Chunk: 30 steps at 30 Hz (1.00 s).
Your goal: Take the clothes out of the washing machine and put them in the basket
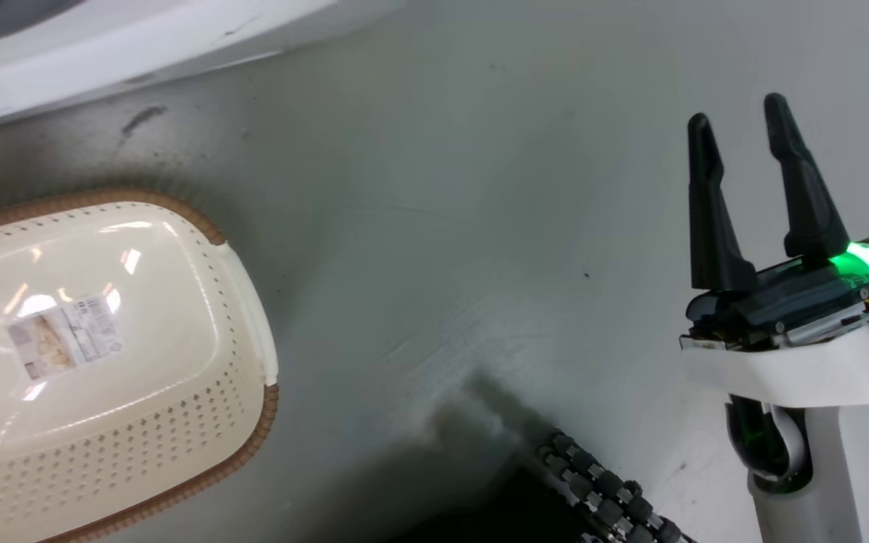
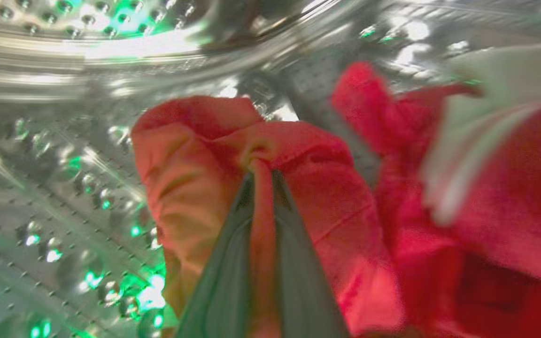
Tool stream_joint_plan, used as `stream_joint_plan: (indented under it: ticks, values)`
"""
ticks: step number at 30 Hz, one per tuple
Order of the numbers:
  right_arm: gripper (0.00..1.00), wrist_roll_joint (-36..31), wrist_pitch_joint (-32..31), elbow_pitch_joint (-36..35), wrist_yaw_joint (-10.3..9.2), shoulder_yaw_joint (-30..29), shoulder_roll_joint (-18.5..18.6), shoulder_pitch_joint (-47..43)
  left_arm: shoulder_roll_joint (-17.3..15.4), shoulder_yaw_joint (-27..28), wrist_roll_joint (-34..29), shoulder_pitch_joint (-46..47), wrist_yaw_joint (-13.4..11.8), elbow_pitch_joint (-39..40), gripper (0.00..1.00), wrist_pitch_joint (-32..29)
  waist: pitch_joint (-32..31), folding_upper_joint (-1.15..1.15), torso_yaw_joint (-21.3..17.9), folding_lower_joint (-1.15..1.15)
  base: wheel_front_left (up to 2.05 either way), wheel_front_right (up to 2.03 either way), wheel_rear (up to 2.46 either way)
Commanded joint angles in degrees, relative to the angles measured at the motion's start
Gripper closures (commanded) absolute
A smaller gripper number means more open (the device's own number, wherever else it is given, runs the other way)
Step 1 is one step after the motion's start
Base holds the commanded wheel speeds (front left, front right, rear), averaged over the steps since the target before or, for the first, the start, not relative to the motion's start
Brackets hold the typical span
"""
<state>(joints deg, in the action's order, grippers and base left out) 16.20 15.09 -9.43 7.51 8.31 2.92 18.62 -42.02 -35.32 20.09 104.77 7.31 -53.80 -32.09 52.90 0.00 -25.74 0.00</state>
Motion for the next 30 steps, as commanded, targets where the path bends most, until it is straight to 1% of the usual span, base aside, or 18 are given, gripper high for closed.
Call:
stream_joint_plan:
  ticks: [1,5,9,20,21,22,26,27,30]
  values:
    - [0.0,-0.79,0.13,0.39,-0.04,-0.9,-0.07,0.8,1.06,0.15,0.88,-2.39,-0.04,-0.78,1.0,2.53,-2.51,0.0,1.96,0.0,0.0,0.0,0.0]
    - [0.0,-3.19,0.12,1.23,-0.05,-2.14,-0.06,0.5,3.08,0.24,2.84,-6.21,0.05,-2.56,1.0,7.62,-6.14,0.0,4.08,0.0,0.0,0.0,0.0]
    - [0.0,-5.58,0.13,2.21,-0.05,-3.44,-0.03,-0.48,4.3,0.32,5.07,-10.95,0.11,-4.11,1.0,13.55,-10.01,0.0,5.72,0.0,0.0,0.0,0.0]
    - [0.0,-11.27,0.12,4.7,-0.05,-6.21,-0.02,-4.04,11.74,-1.12,11.85,-26.94,0.11,-4.11,1.0,31.13,-21.45,0.0,12.43,0.0,0.0,0.0,0.0]
    - [0.0,-11.79,0.12,4.85,-0.05,-6.39,-0.02,-4.42,12.27,-1.31,12.12,-28.22,0.11,-4.13,1.0,32.6,-22.47,0.0,13.01,0.0,0.0,0.0,0.0]
    - [0.0,-11.79,0.12,4.85,-0.05,-6.39,-0.02,-4.42,12.27,-1.31,12.12,-28.22,0.11,-4.13,1.0,32.6,-22.47,0.0,13.01,0.0,0.0,0.0,0.0]
    - [0.0,-13.25,0.12,5.41,-0.05,-6.87,-0.02,-5.8,14.69,-1.4,13.19,-33.4,0.1,-4.27,1.0,38.83,-26.46,0.0,14.99,0.0,0.0,0.0,0.0]
    - [0.0,-13.83,0.12,5.76,-0.04,-7.3,-0.02,-6.68,15.4,-2.59,11.89,-35.66,-0.29,-3.93,1.0,42.39,-28.39,0.0,15.97,0.0,0.0,0.0,0.0]
    - [0.0,-14.03,0.12,6.58,-0.05,-7.9,-0.02,-7.86,16.85,-3.41,11.25,-39.43,-0.87,-3.17,1.0,45.54,-30.74,0.0,17.06,0.0,0.0,0.0,0.0]
